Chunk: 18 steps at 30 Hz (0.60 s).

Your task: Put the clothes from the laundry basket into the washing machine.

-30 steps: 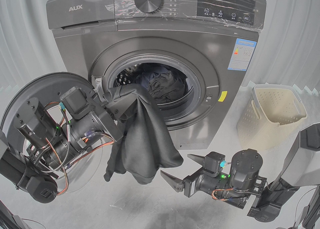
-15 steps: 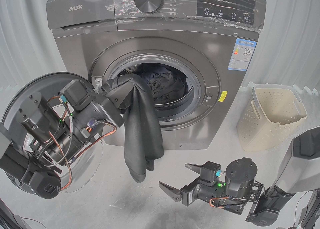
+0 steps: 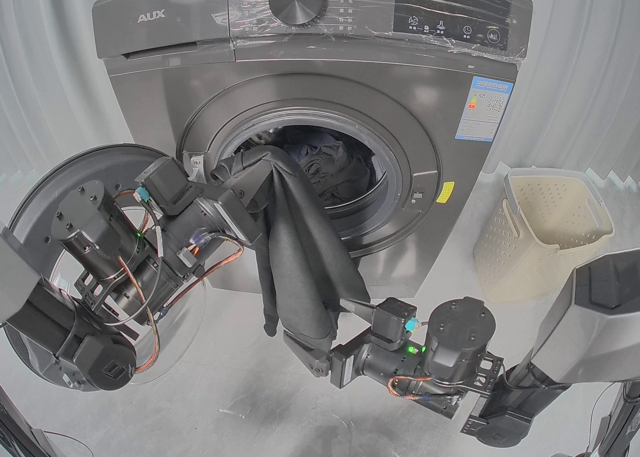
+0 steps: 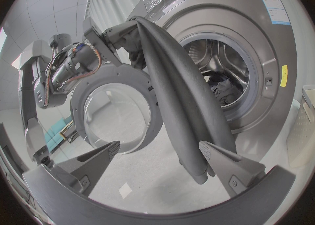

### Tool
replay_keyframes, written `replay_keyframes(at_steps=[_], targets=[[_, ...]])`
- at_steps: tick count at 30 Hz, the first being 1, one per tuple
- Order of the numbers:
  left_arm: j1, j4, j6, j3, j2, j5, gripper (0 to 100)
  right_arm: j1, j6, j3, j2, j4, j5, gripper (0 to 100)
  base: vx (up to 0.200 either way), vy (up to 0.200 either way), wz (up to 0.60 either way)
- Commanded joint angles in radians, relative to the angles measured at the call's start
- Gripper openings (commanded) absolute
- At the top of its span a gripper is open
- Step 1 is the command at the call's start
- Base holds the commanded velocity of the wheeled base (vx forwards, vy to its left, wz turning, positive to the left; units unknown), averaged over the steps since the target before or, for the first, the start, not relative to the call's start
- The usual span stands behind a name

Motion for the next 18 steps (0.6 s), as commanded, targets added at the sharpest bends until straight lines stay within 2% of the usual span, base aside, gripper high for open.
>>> replay_keyframes(at_steps=[1, 7, 10, 18], targets=[[-0.002, 0.000, 0.000, -0.015, 0.019, 0.012, 0, -0.025, 0.005, -0.106, 0.063, 0.002, -0.029, 100, 0.000, 0.000, 0.00], [-0.002, 0.000, 0.000, -0.024, 0.021, 0.022, 0, -0.051, 0.003, -0.185, 0.118, 0.008, -0.033, 100, 0.000, 0.000, 0.00], [-0.002, 0.000, 0.000, -0.033, 0.021, 0.041, 0, -0.050, 0.002, -0.218, 0.140, 0.012, -0.033, 100, 0.000, 0.000, 0.00], [-0.002, 0.000, 0.000, -0.033, 0.024, 0.041, 0, -0.039, 0.000, -0.284, 0.184, 0.012, -0.033, 100, 0.000, 0.000, 0.00]])
